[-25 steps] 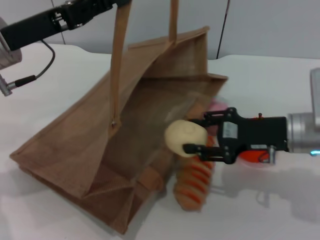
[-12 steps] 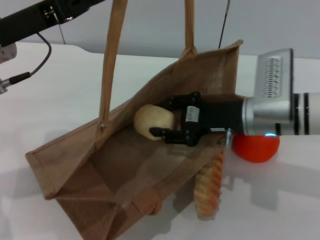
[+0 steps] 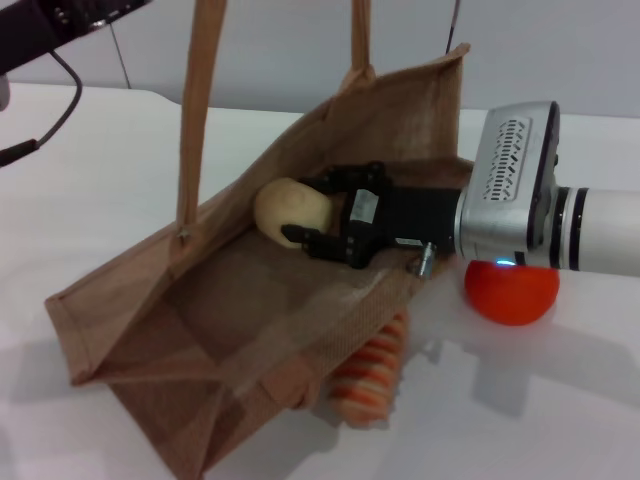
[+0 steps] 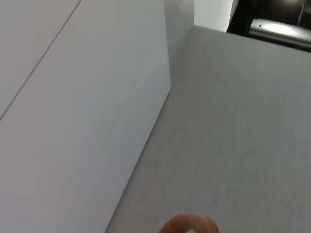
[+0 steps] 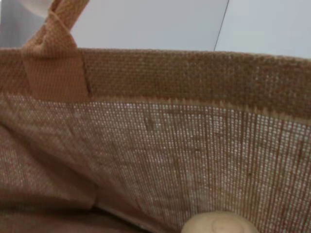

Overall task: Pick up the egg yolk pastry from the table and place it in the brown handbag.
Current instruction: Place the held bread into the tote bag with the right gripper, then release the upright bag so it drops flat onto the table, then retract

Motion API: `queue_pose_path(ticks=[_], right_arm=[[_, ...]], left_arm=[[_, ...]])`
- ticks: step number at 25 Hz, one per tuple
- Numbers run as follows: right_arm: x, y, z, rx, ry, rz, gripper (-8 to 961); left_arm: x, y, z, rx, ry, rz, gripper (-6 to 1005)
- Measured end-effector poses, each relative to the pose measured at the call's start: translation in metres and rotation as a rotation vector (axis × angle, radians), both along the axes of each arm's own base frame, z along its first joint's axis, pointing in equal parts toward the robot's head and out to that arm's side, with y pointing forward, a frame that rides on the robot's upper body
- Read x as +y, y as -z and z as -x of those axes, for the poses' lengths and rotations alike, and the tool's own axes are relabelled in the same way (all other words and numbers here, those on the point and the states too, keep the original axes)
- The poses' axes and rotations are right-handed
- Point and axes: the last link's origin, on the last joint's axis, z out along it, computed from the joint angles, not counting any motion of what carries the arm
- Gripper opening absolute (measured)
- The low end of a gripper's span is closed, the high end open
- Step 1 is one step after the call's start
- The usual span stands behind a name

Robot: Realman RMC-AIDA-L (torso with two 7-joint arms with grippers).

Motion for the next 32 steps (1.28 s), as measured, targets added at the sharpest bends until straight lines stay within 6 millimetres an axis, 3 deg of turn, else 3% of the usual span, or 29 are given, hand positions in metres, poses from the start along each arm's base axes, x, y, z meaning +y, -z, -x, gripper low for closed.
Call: queue_pose_path(ticks=[17, 20, 27, 31, 32], right_arm=[[-0.014, -0.009, 0.008, 0.161, -0.035, 0.018, 598], [-0.015, -0.01, 0.007, 0.173, -0.033, 0.02, 803], [-0.018, -0.018, 0.001, 0.22, -0.021, 0.011, 892], [-0.028, -0.039, -0.014, 0.314, -0.028, -0.008, 892], [-0.034, -0.053, -0.025, 0.367, -0.028, -0.034, 892]], left_arm=[[-0.005, -0.011, 0.007, -0.039, -0.011, -0.025, 111], [-0.006, -0.013, 0.009, -0.051, -0.017, -0.035, 112], [-0.01, -0.02, 0.017, -0.078, -0.037, -0.064, 112], [-0.012, -0.028, 0.029, -0.122, -0.08, -0.098, 113], [-0.012, -0.03, 0.032, -0.129, -0.092, -0.109, 112]])
